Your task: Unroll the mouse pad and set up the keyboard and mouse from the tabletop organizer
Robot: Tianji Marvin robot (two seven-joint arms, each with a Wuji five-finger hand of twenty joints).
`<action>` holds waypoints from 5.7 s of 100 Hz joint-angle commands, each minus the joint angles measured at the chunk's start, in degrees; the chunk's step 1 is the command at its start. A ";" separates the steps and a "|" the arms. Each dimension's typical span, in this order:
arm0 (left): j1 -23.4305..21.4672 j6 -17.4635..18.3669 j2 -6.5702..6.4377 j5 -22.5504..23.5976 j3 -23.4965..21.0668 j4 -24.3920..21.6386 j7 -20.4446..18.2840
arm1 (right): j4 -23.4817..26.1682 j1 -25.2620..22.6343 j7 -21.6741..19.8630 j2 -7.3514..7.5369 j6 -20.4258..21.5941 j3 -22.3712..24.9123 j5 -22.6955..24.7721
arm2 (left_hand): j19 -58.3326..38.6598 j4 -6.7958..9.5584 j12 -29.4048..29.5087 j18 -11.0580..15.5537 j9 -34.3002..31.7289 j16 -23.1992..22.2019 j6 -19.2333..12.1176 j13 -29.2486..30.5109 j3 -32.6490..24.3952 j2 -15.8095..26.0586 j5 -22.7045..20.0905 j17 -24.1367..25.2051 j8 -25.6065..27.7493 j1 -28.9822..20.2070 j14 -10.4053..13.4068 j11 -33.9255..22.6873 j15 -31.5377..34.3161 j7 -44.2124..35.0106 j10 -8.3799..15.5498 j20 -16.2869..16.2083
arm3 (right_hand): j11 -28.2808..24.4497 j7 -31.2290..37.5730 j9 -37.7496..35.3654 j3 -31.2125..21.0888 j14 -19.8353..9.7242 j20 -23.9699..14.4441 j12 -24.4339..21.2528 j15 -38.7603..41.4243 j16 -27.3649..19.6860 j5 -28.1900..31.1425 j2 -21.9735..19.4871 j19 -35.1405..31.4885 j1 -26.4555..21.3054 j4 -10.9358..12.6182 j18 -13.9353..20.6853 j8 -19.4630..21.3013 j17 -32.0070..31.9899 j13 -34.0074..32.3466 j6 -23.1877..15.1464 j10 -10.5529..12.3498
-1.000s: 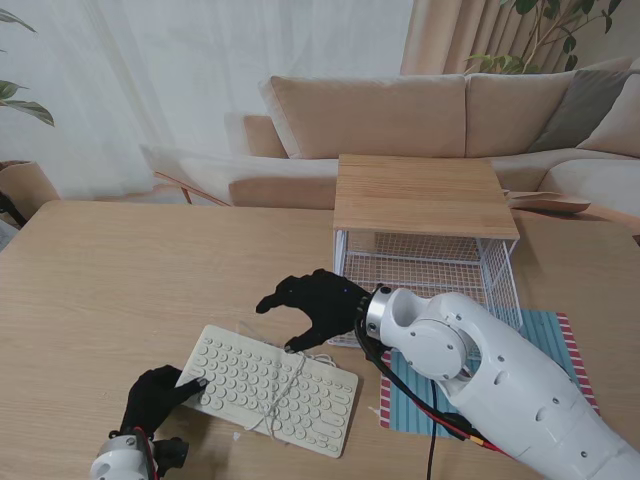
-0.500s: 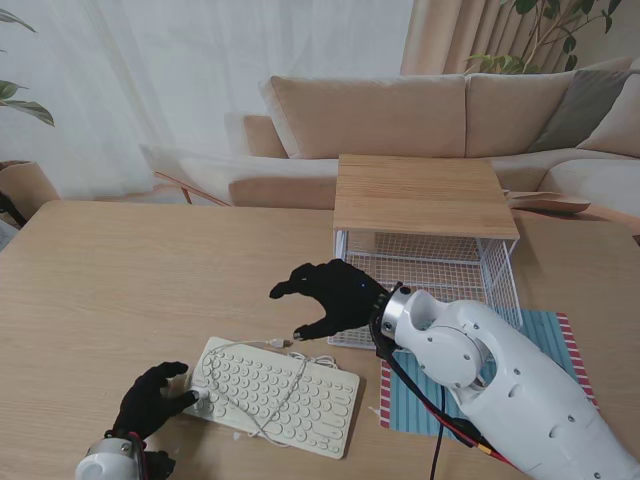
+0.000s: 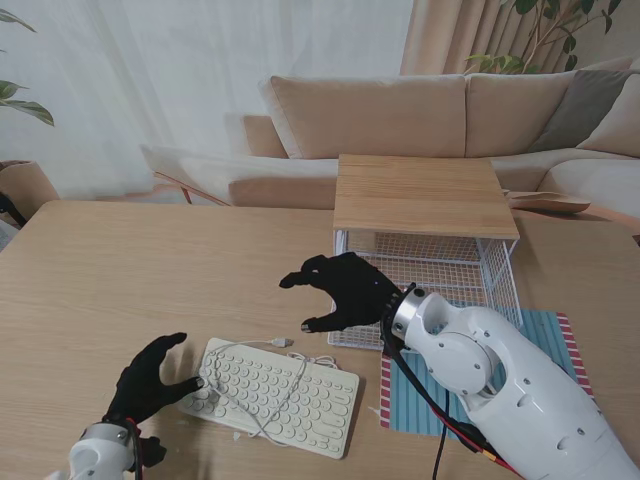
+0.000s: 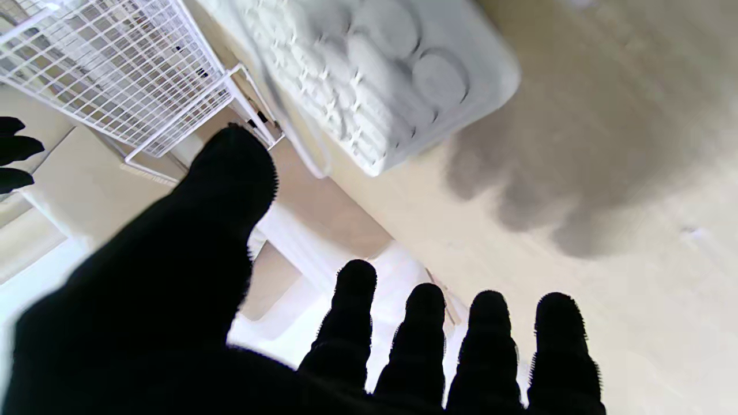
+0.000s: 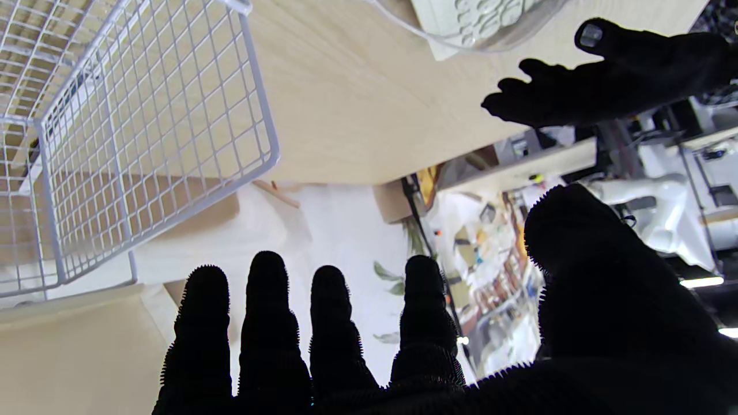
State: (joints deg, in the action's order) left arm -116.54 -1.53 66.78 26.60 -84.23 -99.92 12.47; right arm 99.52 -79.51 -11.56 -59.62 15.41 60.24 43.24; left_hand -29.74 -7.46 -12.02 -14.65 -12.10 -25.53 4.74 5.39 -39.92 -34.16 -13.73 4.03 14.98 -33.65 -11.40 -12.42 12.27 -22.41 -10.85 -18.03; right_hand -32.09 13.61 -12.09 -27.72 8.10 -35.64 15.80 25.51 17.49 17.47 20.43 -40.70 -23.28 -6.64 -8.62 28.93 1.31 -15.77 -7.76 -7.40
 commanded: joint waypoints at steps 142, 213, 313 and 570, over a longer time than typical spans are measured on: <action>15.92 15.05 -1.07 -12.18 11.39 1.80 -8.07 | 18.90 -35.14 0.90 -0.56 -4.55 20.87 7.57 | -2.19 2.17 -1.32 -1.37 0.88 0.05 -1.42 -1.26 5.93 6.89 -0.13 0.11 -0.37 3.61 2.03 -2.75 0.67 0.48 2.65 -5.76 | -10.14 10.27 -18.84 -2.56 4.35 -2.12 5.53 12.27 5.74 16.17 -4.42 -14.34 -7.36 3.52 -2.67 2.82 9.00 -14.02 13.02 -3.35; 16.20 15.03 -0.66 -13.04 11.10 2.33 -6.88 | 11.82 -30.32 -4.77 0.36 -10.20 18.71 9.49 | -3.11 2.20 -1.23 -1.29 0.77 0.48 -0.85 -1.07 5.45 6.78 1.10 0.19 -0.38 3.39 1.90 -2.62 0.77 0.61 2.37 -3.79 | -8.51 8.56 -17.11 -2.29 3.74 0.71 4.89 10.48 5.01 15.96 -5.11 -10.62 -7.98 3.60 -1.57 3.26 6.85 -11.91 13.15 -3.33; 16.78 13.86 -0.49 -13.32 11.63 2.83 -6.50 | -0.92 -14.37 -4.25 0.52 -11.34 12.26 7.57 | -3.36 2.23 -1.16 -1.48 0.73 0.65 -1.06 -1.13 5.46 7.09 0.65 0.41 -0.32 3.44 2.08 -2.51 0.64 0.19 2.45 -2.99 | -6.87 7.78 -11.02 -3.45 2.44 0.66 4.20 7.83 3.90 12.36 -5.08 -9.06 -7.10 3.55 -0.01 2.32 3.25 -6.21 11.89 -1.90; 17.33 12.65 -0.48 -13.40 12.03 4.49 -6.78 | -7.65 -13.78 19.36 -5.40 -4.45 5.78 -13.53 | -1.70 2.40 -1.17 -1.86 0.68 0.96 0.32 -1.26 5.79 7.67 0.23 0.48 -0.54 3.38 2.59 -2.51 -0.23 0.83 3.85 -2.96 | 0.12 6.00 0.91 -1.25 -3.69 -0.15 0.40 -3.75 -2.01 -1.51 -3.76 16.67 -1.01 3.39 3.00 -6.72 1.61 1.56 6.31 2.70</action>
State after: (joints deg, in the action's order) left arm -99.43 11.28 66.13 13.24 -72.52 -95.90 6.72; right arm 92.28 -93.30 8.87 -64.70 11.78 66.59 29.93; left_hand -31.15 -7.44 -12.75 -16.10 -11.40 -25.53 5.08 4.68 -34.58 -27.46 -13.88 3.97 14.19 -32.29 -10.36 -15.00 12.79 -21.44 -9.44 -21.24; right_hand -33.42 20.09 -12.85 -30.43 6.28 -34.60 16.55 22.62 16.11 17.27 17.60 -26.07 -26.09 -6.63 -7.28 22.74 2.93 -15.82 0.89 -6.76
